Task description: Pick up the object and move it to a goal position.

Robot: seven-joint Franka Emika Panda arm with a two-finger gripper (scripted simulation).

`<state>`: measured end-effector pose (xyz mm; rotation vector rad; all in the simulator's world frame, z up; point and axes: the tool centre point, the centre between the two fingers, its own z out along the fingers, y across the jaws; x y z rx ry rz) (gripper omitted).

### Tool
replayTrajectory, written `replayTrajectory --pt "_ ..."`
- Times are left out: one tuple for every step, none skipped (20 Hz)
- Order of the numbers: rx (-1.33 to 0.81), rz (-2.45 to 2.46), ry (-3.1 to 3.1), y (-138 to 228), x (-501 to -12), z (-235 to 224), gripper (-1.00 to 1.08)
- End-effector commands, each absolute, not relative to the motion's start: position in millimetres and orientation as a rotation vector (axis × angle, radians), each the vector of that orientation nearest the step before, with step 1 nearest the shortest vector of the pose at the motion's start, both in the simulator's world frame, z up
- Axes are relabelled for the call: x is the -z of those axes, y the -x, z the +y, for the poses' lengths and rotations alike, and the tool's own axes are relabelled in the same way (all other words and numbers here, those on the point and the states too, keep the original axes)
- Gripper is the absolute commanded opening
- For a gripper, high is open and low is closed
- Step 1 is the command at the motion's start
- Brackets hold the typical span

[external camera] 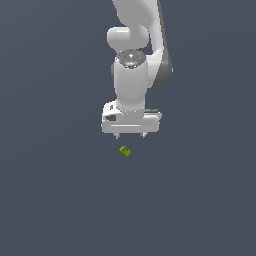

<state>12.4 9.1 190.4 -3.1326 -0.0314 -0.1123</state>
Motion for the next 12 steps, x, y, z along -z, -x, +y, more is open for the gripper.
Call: replayTrajectory --pt "0.109 -0.057 3.134 -12 -188 8 1.0" --pt "0.108 -0.073 3.134 -12 -186 8 1.0" --pt "0.107 -0.09 3.135 -12 -184 7 1.0" --pt "0.105 -0.11 3.135 -11 -182 7 1.0" --pt "0.103 -0.131 3.136 -11 -180 6 1.0" --pt "0.101 -0.155 3.136 -11 -178 6 1.0" --pt "0.099 -0.181 3.136 -10 -175 5 1.0" --pt "0.096 -0.21 3.135 -10 -172 4 1.0" --pt "0.093 -0.24 3.135 -9 -169 4 1.0" --pt "0.09 -0.272 3.133 -9 -166 3 1.0" --pt "0.087 -0.307 3.131 -8 -163 2 1.0" --pt "0.083 -0.344 3.129 -8 -159 1 1.0"
